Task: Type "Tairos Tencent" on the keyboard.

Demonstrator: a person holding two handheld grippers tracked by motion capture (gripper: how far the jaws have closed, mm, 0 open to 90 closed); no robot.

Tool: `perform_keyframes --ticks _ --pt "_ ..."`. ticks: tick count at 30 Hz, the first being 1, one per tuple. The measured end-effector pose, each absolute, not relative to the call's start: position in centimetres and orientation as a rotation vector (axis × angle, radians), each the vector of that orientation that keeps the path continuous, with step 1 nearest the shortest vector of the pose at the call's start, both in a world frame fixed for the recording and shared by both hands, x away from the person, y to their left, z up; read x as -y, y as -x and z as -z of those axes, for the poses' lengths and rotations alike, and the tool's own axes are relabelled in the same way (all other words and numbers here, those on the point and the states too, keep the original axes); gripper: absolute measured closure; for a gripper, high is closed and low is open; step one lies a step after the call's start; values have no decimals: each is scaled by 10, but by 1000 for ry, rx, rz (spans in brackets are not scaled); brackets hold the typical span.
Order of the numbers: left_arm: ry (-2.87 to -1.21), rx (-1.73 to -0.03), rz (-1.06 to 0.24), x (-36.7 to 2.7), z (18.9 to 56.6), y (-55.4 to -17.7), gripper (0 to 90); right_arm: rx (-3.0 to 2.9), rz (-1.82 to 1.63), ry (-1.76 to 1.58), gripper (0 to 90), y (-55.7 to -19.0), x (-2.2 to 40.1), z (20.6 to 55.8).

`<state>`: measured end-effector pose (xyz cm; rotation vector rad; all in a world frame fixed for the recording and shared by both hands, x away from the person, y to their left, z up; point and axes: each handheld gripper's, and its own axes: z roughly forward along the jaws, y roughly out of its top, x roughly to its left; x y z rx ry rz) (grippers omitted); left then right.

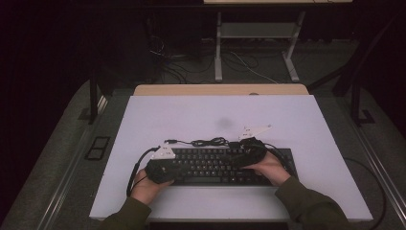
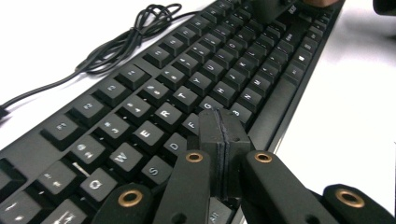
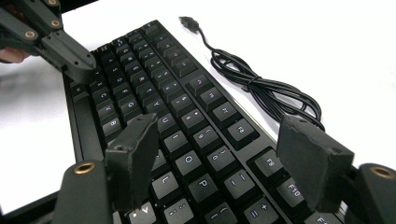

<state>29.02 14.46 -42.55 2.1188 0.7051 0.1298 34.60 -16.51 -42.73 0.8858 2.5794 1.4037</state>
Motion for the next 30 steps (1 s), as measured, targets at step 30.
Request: perform_keyframes --ticks 30 --pt "-2211 -613 -62 -127 435 -286 884 -2569 -1396 -898 218 -347 164 428"
